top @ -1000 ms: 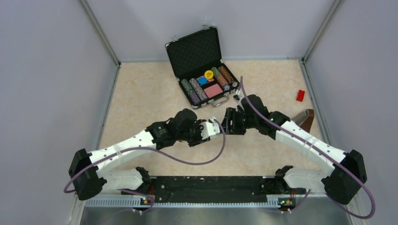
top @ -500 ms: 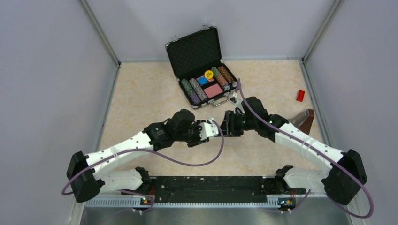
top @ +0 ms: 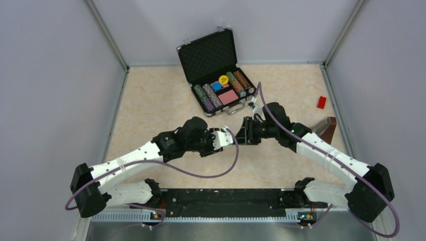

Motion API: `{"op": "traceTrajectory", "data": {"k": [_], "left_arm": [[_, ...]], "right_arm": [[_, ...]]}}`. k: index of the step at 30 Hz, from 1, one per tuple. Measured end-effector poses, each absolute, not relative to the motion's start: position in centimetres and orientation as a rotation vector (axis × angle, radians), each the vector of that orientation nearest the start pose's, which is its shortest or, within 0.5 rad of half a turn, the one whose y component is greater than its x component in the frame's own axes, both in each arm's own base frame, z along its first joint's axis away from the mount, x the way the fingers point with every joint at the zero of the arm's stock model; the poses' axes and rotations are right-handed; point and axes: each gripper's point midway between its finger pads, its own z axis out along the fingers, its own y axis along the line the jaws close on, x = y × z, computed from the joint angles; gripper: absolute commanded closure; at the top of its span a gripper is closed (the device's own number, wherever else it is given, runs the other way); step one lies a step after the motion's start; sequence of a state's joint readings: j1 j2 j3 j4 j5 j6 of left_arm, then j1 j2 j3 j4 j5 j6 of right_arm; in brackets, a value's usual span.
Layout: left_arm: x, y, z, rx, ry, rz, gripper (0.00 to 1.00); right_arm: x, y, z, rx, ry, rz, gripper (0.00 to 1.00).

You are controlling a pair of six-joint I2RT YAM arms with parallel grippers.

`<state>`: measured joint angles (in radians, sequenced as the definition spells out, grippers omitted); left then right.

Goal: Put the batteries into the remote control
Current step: Load the battery cover into the remote control.

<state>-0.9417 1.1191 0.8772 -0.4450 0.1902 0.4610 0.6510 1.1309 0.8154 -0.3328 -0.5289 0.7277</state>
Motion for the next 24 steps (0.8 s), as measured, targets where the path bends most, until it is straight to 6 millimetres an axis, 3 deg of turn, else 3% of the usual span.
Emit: {"op": "traceTrajectory", "data": {"k": [24], "left_arm": [[18.2, -26.7, 16.0, 1.568, 1.617, -0.423, 1.00]], "right_arm": [[17.7, 28.9, 17.1, -0.236, 2.444, 1.386, 0.66]]}}
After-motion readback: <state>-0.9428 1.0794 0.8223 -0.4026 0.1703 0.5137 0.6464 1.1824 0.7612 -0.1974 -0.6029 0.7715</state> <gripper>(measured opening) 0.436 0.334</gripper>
